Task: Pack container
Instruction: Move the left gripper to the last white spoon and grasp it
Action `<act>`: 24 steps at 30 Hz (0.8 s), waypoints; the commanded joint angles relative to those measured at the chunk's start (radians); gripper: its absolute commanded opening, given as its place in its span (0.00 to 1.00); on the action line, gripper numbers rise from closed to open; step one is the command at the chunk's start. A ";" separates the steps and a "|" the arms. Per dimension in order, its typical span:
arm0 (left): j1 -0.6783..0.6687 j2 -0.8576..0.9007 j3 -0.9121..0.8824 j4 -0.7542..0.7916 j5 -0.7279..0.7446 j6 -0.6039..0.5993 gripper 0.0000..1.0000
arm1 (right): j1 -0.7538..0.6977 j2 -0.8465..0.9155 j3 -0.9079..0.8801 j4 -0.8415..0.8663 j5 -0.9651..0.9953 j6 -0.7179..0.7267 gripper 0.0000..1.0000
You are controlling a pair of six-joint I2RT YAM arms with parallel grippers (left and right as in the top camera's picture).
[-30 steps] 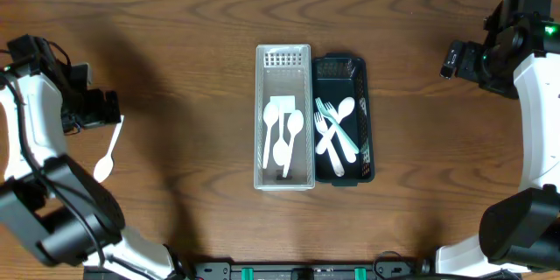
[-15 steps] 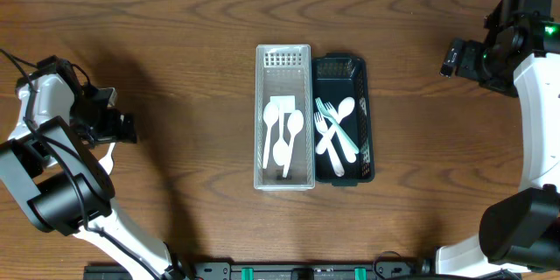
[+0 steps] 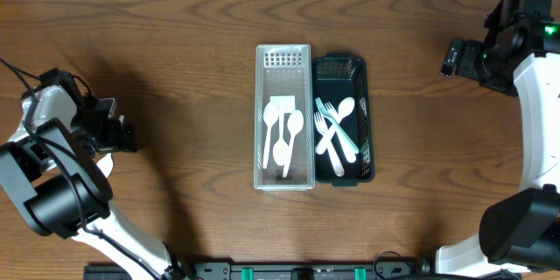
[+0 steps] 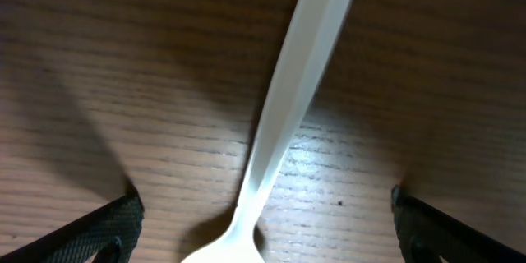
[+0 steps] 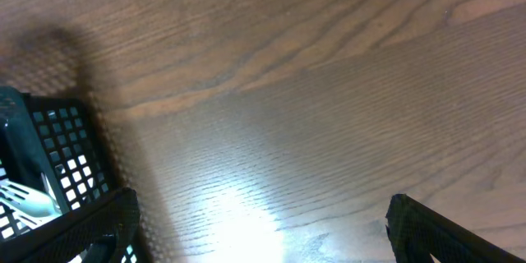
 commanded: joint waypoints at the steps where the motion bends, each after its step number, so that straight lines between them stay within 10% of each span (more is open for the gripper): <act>1: 0.004 0.016 -0.045 0.016 0.012 0.008 1.00 | 0.004 0.003 -0.001 -0.003 -0.004 -0.016 0.99; 24: 0.004 0.016 -0.047 0.027 0.069 0.003 0.13 | 0.004 0.003 -0.001 -0.010 -0.004 -0.016 0.99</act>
